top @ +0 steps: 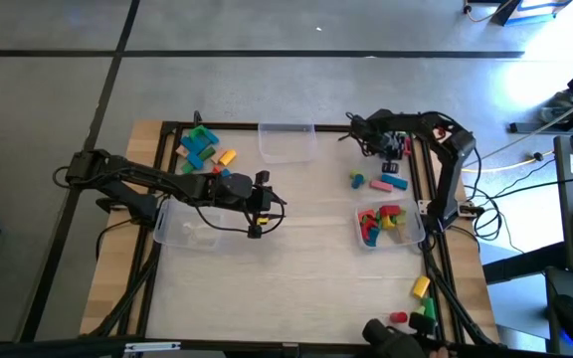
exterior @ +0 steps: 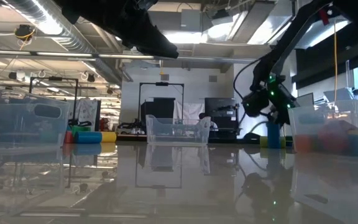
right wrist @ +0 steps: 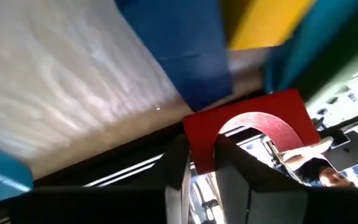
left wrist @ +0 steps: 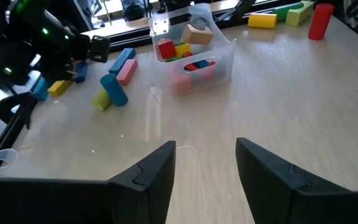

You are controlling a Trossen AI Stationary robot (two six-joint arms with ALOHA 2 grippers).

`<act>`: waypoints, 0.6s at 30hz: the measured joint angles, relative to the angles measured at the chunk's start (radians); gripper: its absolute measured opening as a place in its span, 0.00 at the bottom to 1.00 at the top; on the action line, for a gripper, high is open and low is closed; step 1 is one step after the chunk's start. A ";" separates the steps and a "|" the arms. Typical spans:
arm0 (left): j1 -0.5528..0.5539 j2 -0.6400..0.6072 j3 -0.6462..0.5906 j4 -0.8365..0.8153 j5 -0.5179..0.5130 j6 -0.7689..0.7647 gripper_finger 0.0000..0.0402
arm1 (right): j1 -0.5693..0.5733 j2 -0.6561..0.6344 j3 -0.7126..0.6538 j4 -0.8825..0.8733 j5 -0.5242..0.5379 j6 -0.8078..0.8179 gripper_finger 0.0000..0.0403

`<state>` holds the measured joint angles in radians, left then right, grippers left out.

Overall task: Sort blocks by size
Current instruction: Put the red arch block into the bottom right transparent bin

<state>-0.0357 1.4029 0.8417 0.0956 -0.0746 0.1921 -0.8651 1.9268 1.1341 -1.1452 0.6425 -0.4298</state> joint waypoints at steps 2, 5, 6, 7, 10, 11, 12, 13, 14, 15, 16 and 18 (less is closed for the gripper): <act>0.000 0.000 0.000 0.000 0.000 0.000 0.41 | 0.011 -0.029 0.009 -0.004 -0.006 0.013 0.15; 0.000 0.000 0.000 0.000 0.000 0.002 0.41 | 0.036 -0.076 0.018 -0.011 -0.009 0.018 0.15; 0.000 0.000 0.000 0.000 0.000 0.002 0.41 | 0.045 -0.094 0.021 -0.008 -0.011 0.018 0.15; 0.000 0.000 0.000 0.000 0.000 0.002 0.41 | 0.055 -0.112 0.024 -0.013 -0.022 0.026 0.15; 0.000 0.000 0.000 -0.001 0.000 0.001 0.41 | 0.098 -0.167 0.039 -0.024 -0.071 0.060 0.15; 0.000 0.000 0.000 -0.001 0.000 0.002 0.41 | 0.115 -0.188 0.041 -0.027 -0.089 0.064 0.15; 0.000 0.000 0.000 -0.001 0.000 0.002 0.41 | 0.132 -0.209 0.045 -0.028 -0.100 0.065 0.15; 0.000 0.000 0.000 0.000 0.000 0.002 0.41 | 0.148 -0.227 0.046 -0.022 -0.111 0.066 0.15; 0.000 0.000 0.000 0.000 0.000 0.002 0.41 | 0.164 -0.245 0.048 -0.015 -0.117 0.067 0.15; 0.000 0.000 0.000 0.001 0.000 0.002 0.41 | 0.180 -0.262 0.052 -0.015 -0.122 0.076 0.15; 0.000 0.000 0.000 0.002 0.000 0.002 0.41 | 0.198 -0.278 0.055 -0.018 -0.128 0.091 0.15; 0.000 0.000 0.000 0.001 0.000 -0.001 0.41 | 0.234 -0.314 0.060 -0.030 -0.152 0.126 0.15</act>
<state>-0.0357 1.4029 0.8417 0.0968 -0.0746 0.1913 -0.6307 1.6127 1.1942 -1.1754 0.4902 -0.3036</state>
